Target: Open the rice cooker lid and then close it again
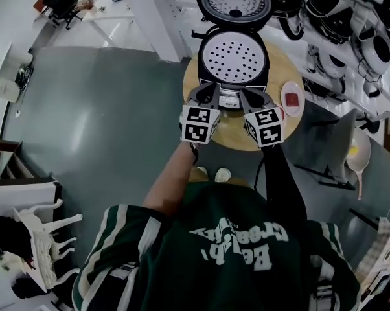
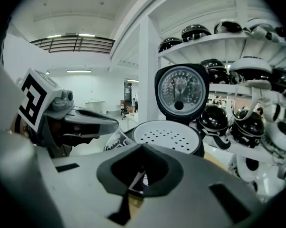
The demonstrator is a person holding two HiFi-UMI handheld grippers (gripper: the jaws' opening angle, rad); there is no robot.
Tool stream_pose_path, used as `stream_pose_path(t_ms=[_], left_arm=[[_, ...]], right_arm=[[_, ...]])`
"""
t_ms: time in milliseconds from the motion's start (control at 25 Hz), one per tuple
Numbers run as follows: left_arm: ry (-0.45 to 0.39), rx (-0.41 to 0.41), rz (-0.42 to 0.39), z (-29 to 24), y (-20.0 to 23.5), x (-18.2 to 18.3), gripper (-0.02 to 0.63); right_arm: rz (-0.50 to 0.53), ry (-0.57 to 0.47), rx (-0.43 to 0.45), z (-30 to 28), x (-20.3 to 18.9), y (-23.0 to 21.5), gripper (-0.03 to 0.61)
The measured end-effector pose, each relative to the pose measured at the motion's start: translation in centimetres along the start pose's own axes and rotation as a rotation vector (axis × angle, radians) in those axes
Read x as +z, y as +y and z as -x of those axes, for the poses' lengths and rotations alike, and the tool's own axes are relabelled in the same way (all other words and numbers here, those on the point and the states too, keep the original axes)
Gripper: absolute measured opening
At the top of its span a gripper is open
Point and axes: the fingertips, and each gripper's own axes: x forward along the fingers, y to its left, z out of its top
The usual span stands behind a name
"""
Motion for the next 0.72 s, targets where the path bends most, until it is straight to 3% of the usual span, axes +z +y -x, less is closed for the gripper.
stream_pose_path(t_ms=[320,560,720], left_arm=[[-0.145,0.084,-0.032,3.8,3.0,5.7,0.000],[-0.219,0.094,-0.097,5.8,2.9,9.4,0.000],[-0.255,0.085,-0.099,7.0,2.3,11.5,0.000]], right_arm=[[0.004,-0.181,-0.093,3.1,5.6,-1.5,0.005],[0.012,-0.259,-0.120,5.6,8.7,-2.2,0.005],[0.019,-0.307,-0.130,7.0,10.1,-2.5,0.005]])
